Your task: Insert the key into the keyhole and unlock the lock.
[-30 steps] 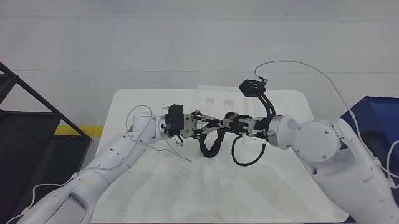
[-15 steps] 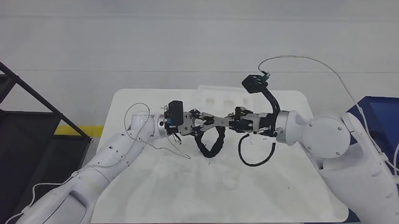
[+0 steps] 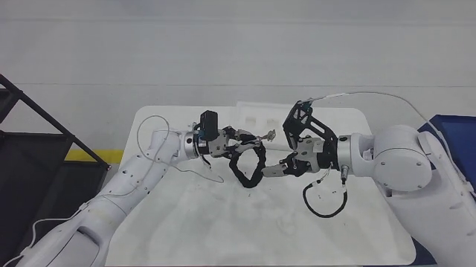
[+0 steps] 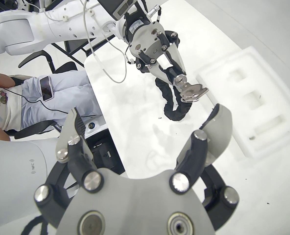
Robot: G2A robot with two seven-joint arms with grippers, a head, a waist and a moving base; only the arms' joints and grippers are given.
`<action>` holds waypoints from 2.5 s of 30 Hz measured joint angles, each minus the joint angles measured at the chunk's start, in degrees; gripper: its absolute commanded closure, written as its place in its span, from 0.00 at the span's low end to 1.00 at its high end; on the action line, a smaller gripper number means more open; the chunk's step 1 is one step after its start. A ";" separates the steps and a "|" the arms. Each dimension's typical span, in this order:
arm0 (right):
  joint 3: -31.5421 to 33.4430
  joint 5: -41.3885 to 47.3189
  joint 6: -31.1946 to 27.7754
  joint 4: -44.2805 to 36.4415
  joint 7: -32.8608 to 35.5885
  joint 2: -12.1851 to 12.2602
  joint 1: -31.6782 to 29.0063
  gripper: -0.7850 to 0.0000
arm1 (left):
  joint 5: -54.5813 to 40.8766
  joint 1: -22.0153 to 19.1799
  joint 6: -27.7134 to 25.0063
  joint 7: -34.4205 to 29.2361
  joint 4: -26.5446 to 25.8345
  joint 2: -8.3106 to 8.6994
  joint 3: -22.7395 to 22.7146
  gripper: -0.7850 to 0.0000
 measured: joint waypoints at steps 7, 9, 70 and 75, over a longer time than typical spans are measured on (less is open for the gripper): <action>-0.06 0.47 1.95 0.16 -0.70 0.12 -1.20 0.00 | -3.48 1.03 0.22 -5.40 -1.96 0.15 -1.92 1.00; -0.13 -0.69 -0.10 -0.35 0.65 0.26 -0.95 0.00 | -4.17 1.22 -0.08 -6.42 -2.51 0.21 -2.34 1.00; -6.32 -55.58 -34.13 -2.56 -21.28 1.36 -0.63 0.93 | -5.43 1.36 -3.88 -11.93 -4.45 -0.37 -1.24 1.00; -5.99 -51.37 -35.06 -1.97 -20.01 1.50 -0.80 0.92 | -5.75 1.12 -3.88 -11.94 -4.52 -0.17 -0.69 1.00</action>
